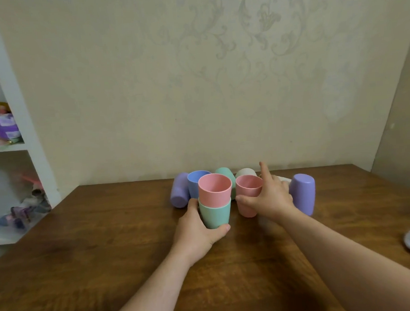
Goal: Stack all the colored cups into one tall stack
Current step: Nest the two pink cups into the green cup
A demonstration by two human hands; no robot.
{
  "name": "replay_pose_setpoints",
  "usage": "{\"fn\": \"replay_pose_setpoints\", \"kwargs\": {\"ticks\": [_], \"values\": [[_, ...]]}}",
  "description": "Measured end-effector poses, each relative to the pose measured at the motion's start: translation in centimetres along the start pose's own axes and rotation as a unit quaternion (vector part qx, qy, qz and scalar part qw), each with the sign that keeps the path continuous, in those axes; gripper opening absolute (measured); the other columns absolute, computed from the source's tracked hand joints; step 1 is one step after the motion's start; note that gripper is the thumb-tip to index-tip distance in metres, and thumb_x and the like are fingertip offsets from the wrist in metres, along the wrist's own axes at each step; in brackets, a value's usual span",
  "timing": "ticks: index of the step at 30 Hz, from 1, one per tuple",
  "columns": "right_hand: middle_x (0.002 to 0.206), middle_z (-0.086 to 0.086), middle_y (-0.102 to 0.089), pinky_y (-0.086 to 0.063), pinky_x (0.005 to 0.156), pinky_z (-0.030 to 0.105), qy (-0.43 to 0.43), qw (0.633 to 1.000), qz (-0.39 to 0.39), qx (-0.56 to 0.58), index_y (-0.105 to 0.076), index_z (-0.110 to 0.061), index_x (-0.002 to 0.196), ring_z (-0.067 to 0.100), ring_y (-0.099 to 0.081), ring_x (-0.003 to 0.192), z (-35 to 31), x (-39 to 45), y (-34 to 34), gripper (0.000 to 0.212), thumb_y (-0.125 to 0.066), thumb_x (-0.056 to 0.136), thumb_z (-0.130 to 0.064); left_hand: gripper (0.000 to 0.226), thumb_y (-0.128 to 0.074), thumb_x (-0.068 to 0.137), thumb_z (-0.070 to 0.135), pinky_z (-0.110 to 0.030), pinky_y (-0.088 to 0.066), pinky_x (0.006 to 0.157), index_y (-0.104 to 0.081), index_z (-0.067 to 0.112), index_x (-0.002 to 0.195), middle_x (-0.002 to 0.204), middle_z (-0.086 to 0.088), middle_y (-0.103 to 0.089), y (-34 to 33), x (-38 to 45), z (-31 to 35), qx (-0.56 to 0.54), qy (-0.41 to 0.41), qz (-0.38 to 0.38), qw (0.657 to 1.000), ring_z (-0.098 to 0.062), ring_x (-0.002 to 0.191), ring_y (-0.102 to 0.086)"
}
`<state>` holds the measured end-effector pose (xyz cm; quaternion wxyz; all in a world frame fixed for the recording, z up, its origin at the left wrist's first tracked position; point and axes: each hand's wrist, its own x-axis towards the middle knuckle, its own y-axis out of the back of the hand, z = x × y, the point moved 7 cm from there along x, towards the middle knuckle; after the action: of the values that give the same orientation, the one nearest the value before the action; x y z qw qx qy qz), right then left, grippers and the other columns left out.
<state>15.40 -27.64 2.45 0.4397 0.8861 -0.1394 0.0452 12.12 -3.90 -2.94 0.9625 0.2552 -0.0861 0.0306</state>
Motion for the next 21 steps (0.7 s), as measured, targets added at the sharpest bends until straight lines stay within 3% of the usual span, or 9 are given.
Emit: {"fn": "replay_pose_setpoints", "kwargs": {"ticks": [4,7,11,15,17,21], "values": [[0.155,0.002,-0.056,-0.042,0.107,0.054,-0.029,0.999,0.009,0.018,-0.004,-0.035,0.169,0.041,-0.035,0.149,-0.5,-0.4,-1.6,0.121,-0.079,0.079,-0.067,0.080,-0.097,0.074,0.048,-0.030,-0.054,0.093,-0.044,0.039,0.133,0.134,0.012,-0.065,0.0,-0.2,0.1,0.007,-0.017,0.007,1.000,-0.011,0.115,-0.062],[0.150,0.004,-0.062,-0.048,0.103,0.051,-0.024,0.998,0.022,0.060,-0.011,-0.032,0.167,0.039,-0.048,0.141,-0.4,-0.9,-2.3,0.111,-0.077,0.083,-0.060,0.092,-0.098,0.074,0.048,-0.029,-0.052,0.096,-0.044,0.035,0.147,0.142,0.011,-0.064,0.1,-0.4,0.4,-0.002,-0.025,0.003,1.000,-0.009,0.117,-0.059],[0.139,0.001,-0.067,-0.051,0.090,0.038,-0.021,0.986,0.033,0.161,-0.021,-0.027,0.165,0.028,-0.065,0.122,0.2,-1.9,-2.2,0.111,-0.087,0.078,-0.048,0.113,-0.100,0.074,0.044,-0.027,-0.047,0.096,-0.030,0.042,0.163,0.129,0.026,-0.054,0.1,-0.6,0.9,-0.006,-0.046,0.006,0.999,-0.006,0.117,-0.055],[0.121,-0.004,-0.071,-0.058,0.086,0.039,-0.068,0.967,0.028,0.246,-0.053,-0.029,0.127,0.018,-0.066,0.102,0.9,-2.2,-2.1,0.067,-0.091,0.074,-0.044,0.111,-0.099,0.075,0.045,-0.026,-0.047,0.093,-0.031,0.044,0.162,0.123,0.029,-0.054,0.2,-0.6,1.0,-0.003,-0.048,0.009,0.999,-0.006,0.115,-0.057],[0.113,-0.003,-0.072,-0.064,0.083,0.045,-0.074,0.951,0.050,0.294,-0.056,-0.028,0.122,0.018,-0.070,0.097,-0.1,-2.0,-0.8,0.063,-0.090,0.072,-0.044,0.108,-0.099,0.075,0.046,-0.027,-0.048,0.092,-0.033,0.044,0.160,0.124,0.026,-0.056,0.2,-0.6,0.9,0.000,-0.045,0.009,0.999,-0.008,0.114,-0.058],[0.117,-0.003,-0.069,-0.062,0.076,0.034,-0.008,0.913,0.088,0.399,-0.058,-0.024,0.125,0.012,-0.070,0.098,-5.2,-0.9,4.5,0.053,-0.088,0.083,-0.037,0.109,-0.099,0.074,0.047,-0.027,-0.048,0.090,-0.033,0.042,0.161,0.127,0.023,-0.059,0.1,-0.5,0.9,-0.003,-0.046,0.007,0.999,-0.008,0.116,-0.060]]}}
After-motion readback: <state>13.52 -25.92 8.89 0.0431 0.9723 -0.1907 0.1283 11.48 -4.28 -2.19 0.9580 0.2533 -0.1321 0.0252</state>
